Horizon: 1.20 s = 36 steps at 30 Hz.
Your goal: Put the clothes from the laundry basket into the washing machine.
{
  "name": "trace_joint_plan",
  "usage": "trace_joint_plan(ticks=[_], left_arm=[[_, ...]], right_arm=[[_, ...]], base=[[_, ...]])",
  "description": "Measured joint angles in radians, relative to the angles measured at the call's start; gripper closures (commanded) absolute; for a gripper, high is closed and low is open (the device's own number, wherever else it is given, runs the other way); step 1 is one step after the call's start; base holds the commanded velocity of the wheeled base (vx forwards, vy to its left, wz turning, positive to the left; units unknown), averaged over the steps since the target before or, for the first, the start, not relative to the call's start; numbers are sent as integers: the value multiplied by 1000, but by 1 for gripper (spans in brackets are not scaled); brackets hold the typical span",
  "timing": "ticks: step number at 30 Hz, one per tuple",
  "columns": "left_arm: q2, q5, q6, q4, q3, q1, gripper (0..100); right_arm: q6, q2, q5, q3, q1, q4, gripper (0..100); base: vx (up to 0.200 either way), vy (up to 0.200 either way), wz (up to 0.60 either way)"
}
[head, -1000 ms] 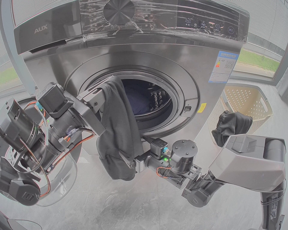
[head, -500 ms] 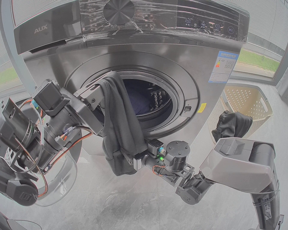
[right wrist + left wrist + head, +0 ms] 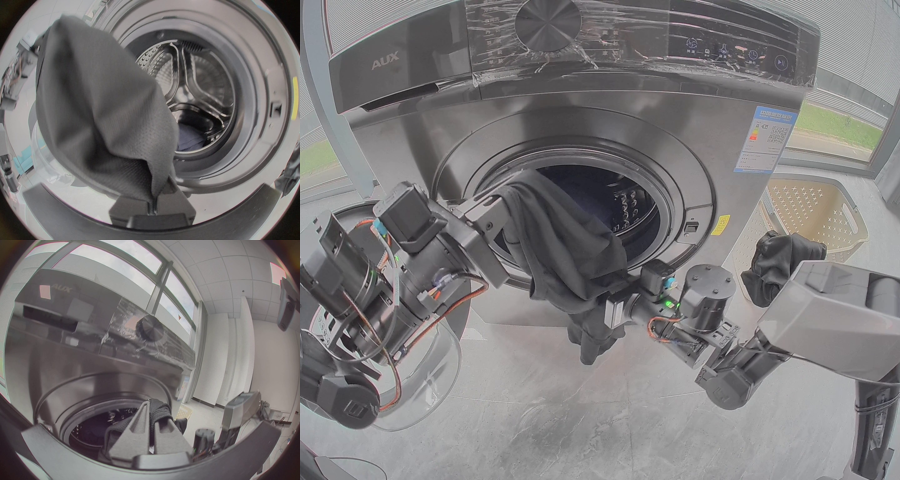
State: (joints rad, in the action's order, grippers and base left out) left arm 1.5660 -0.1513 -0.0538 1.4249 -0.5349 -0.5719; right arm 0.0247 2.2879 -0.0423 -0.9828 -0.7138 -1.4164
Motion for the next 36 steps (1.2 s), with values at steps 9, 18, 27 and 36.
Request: trace_joint_plan(ticks=[9, 18, 27, 36], left_arm=[[69, -34, 10, 9, 120, 36, 100], [147, -67, 25, 20, 209, 65, 100], [219, -71, 50, 87, 241, 76, 100], [277, -98, 59, 113, 263, 87, 0]], right_arm=[[5, -148, -33, 41, 23, 6, 100], [11, -207, -37, 60, 11, 5, 100], [10, -216, -37, 64, -8, 7, 100], [12, -219, -37, 56, -10, 5, 100]], base=[[0, 0, 0], [0, 0, 0], [0, 0, 0], [0, 0, 0]])
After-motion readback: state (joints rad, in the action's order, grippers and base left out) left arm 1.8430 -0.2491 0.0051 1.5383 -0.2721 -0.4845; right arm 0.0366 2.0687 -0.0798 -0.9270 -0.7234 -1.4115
